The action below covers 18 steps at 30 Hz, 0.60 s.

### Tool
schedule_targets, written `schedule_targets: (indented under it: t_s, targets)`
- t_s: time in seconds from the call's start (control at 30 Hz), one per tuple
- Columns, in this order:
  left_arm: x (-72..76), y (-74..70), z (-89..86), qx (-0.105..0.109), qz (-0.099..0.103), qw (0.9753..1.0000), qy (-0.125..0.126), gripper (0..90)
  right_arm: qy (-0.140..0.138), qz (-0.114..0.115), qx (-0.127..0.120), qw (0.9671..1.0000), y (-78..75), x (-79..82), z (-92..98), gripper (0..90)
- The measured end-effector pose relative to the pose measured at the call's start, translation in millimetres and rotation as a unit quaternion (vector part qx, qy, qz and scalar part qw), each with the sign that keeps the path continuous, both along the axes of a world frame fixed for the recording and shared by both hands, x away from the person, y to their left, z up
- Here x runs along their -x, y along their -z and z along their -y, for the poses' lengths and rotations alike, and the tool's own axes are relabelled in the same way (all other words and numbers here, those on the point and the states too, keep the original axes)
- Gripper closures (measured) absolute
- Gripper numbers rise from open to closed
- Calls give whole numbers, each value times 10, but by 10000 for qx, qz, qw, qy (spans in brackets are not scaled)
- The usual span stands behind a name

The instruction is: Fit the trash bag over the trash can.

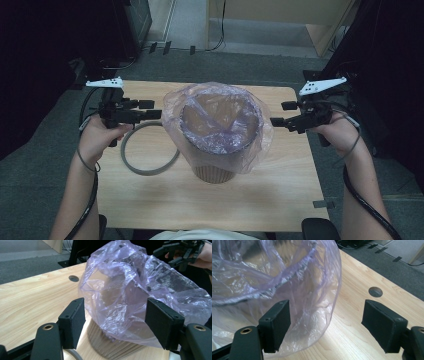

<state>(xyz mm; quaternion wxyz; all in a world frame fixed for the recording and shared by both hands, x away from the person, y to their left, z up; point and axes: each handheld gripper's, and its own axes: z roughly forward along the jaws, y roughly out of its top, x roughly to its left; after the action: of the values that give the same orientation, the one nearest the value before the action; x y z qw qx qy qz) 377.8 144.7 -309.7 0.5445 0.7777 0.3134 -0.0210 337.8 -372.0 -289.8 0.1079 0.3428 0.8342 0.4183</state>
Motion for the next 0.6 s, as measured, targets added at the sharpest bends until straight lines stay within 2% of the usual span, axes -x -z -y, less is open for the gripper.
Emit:
schedule_targets:
  t_s: [0.33,0.5,0.6]
  targets:
    - [-27,59,-21,-145,86,9998,-57,321,129,-35,-32,9999,245,13,57,234]
    - [-47,121,-46,-162,172,9997,-54,333,208,-51,-23,9998,311,28,120,234]
    - [-59,155,-52,-271,177,9994,-113,336,271,-69,-30,9996,354,37,157,234]
